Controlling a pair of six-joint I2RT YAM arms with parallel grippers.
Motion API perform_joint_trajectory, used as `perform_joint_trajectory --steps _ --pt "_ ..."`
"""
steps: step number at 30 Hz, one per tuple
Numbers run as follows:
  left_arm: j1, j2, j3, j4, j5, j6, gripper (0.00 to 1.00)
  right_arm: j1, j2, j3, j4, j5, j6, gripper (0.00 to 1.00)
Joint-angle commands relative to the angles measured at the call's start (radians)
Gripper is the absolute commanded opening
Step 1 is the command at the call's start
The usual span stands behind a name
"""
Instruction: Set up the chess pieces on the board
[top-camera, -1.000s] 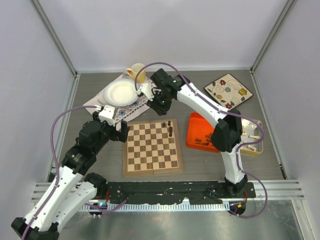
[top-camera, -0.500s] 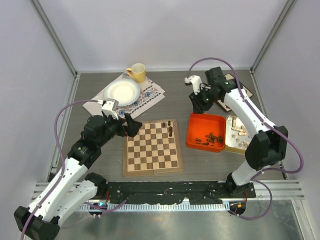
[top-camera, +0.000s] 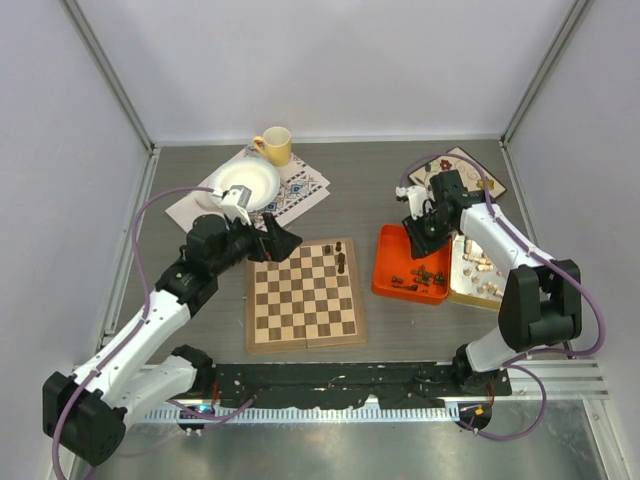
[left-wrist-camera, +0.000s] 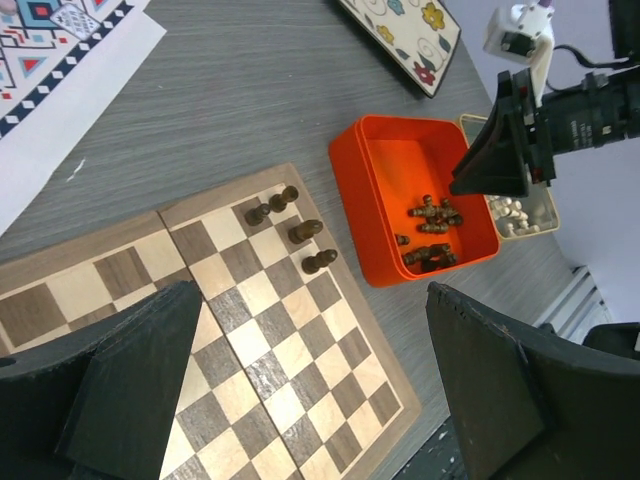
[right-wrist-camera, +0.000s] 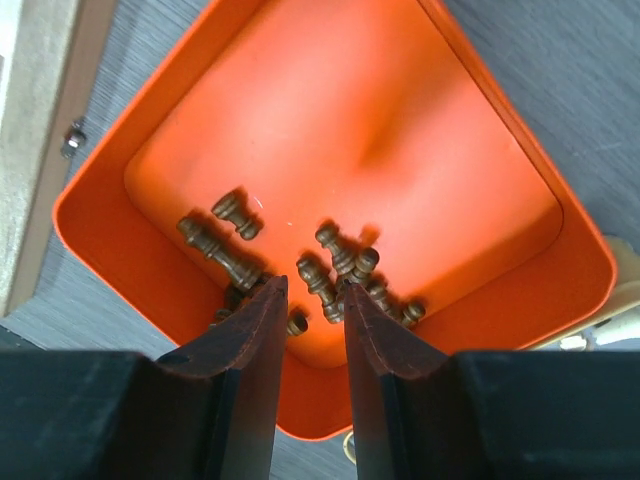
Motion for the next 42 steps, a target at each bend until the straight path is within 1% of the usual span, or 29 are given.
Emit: perform_joint_trajectory --steps 1,5,7,14,16,22,32,37,38,39,42 --pt "0.006 0.017 0.024 0.116 0.055 -0.061 0.99 -0.01 -0.059 -0.03 0.045 0.052 -0.017 0.34" --pt "0.006 0.034 -0.017 0.2 0.079 -0.113 1.0 -0.03 -0.047 -0.049 0.06 0.06 -0.01 0.34" --pt "0.006 0.048 -0.015 0.211 0.098 -0.122 1.0 -0.033 -0.024 -0.049 0.062 0.06 -0.007 0.34" --pt "0.006 0.086 0.002 0.214 0.13 -0.141 0.99 -0.035 0.057 -0.044 0.066 0.087 0.017 0.31" --pt "0.006 0.082 -0.002 0.219 0.13 -0.141 1.0 -0.035 0.07 -0.041 0.065 0.09 0.019 0.33" --pt "0.006 0.053 -0.031 0.218 0.128 -0.144 0.99 -0.035 0.126 0.0 0.053 0.096 0.029 0.34" --pt "0.006 0.016 -0.062 0.204 0.121 -0.138 1.0 -0.036 0.192 0.017 0.02 0.101 0.034 0.34" --pt "0.006 0.014 -0.061 0.202 0.122 -0.136 1.0 -0.035 0.208 0.015 0.014 0.109 0.034 0.33" --pt "0.006 0.014 -0.061 0.201 0.121 -0.135 0.99 -0.035 0.212 0.015 0.014 0.11 0.034 0.31" --pt "0.006 0.016 -0.057 0.199 0.122 -0.133 1.0 -0.035 0.212 0.02 0.01 0.112 0.037 0.27" --pt "0.006 0.019 -0.054 0.195 0.122 -0.132 0.99 -0.035 0.214 0.026 0.007 0.109 0.039 0.24"
